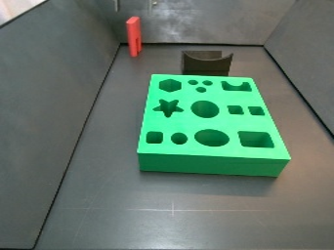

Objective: Pick up the square-circle object. Move up. Rotate the square-circle object. Move to above the board. Insert the square-circle object.
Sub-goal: Pick up the square-circle object.

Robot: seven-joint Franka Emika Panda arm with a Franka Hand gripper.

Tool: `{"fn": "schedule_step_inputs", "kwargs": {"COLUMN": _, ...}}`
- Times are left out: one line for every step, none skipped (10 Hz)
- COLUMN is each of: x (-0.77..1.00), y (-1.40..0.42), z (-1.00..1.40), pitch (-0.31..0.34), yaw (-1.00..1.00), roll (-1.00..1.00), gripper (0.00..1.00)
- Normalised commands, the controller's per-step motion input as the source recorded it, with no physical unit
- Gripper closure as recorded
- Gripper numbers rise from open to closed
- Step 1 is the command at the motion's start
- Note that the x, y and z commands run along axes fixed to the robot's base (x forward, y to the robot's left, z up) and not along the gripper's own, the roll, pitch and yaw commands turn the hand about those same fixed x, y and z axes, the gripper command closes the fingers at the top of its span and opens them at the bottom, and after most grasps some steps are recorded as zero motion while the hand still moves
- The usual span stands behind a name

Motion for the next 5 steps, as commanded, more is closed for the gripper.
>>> {"fn": "schedule_step_inputs", "kwargs": {"x": 0.07, "y": 0.34, "z": -0.33, "pitch": -0.034, "yaw": -0.23, "roll": -0.14, "gripper": 0.0}}
{"fn": "schedule_step_inputs", "kwargs": {"x": 0.08, "y": 0.27, "z": -0.37, "pitch": -0.073, "yaw": -0.2, "roll": -0.13, "gripper": 0.0}}
{"fn": "schedule_step_inputs", "kwargs": {"x": 0.01, "y": 0.17, "z": -0.51, "pitch": -0.139, "yaw": -0.15, "roll": -0.09, "gripper": 0.0}}
{"fn": "schedule_step_inputs", "kwargs": {"x": 0.0, "y": 0.11, "z": -0.59, "pitch": -0.179, "yaw": -0.11, "roll": -0.06, "gripper": 0.0}}
{"fn": "schedule_step_inputs", "kwargs": {"x": -0.19, "y": 0.01, "z": -0.6, "pitch": -0.231, "yaw": 0.0, "roll": -0.03, "gripper": 0.0}}
